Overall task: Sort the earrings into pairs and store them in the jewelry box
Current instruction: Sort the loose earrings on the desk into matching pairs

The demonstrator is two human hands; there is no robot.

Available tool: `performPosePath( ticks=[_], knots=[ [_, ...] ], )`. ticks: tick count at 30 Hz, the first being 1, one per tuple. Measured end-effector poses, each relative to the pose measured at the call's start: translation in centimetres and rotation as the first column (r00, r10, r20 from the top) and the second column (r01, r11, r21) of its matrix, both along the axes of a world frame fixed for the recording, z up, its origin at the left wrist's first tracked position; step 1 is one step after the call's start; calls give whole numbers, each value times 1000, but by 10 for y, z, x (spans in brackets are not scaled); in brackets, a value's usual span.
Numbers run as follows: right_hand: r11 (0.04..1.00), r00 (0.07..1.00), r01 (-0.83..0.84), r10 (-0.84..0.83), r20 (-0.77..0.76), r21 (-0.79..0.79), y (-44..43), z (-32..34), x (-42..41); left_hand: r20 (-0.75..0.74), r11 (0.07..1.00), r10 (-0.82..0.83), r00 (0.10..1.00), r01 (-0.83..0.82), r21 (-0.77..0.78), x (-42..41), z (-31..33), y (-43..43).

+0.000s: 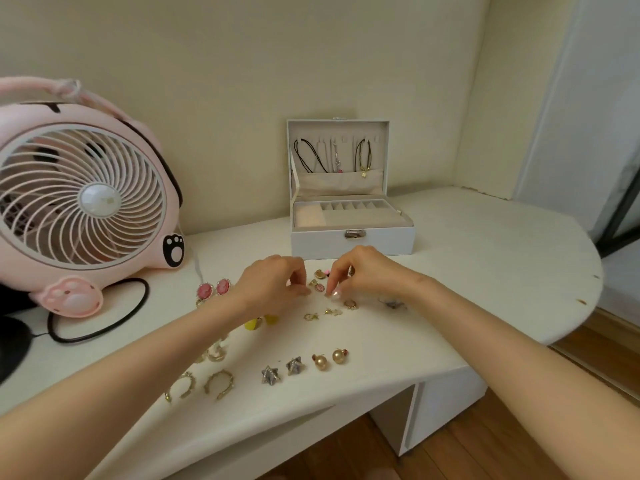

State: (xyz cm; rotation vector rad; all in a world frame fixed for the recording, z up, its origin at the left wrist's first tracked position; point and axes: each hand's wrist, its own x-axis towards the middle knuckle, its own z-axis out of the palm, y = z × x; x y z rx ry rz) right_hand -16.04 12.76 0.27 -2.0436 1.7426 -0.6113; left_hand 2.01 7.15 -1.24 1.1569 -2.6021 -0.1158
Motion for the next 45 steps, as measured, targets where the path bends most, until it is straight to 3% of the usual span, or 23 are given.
performPosePath(
  ticks=[6, 10, 14, 20, 28, 38, 42, 45],
  knots=[
    [987, 991, -129, 132, -26, 93, 3, -4, 2, -171, 985, -58, 984, 85, 150, 7, 6, 6],
    [991, 989, -122, 126, -72, 56, 3, -8, 6, -274, 949, -43, 961, 125, 291, 13, 13, 12],
    [996, 992, -83, 87, -95, 44, 5, -6, 8, -317, 942, -33, 948, 135, 306, 22, 21, 19],
    [999, 999, -36, 37, 34, -25, 9, 1, 19, -262, 965, -42, 964, 107, 238, 42, 26, 26],
    [991, 947, -137, 130, 295, 4, 12, -2, 53, -234, 937, -30, 972, 109, 332, 66, 20, 37],
    [975, 947, -178, 133, 292, 134, 23, -7, 82, -132, 914, -16, 991, 68, 400, 75, 21, 52],
    [988, 976, -115, 93, 196, 105, 20, -13, 87, -85, 946, -3, 996, 31, 323, 72, 16, 50],
    [994, 978, -61, 42, 206, 86, 18, -16, 90, -76, 965, 6, 997, 14, 262, 71, 12, 48]
  ],
)
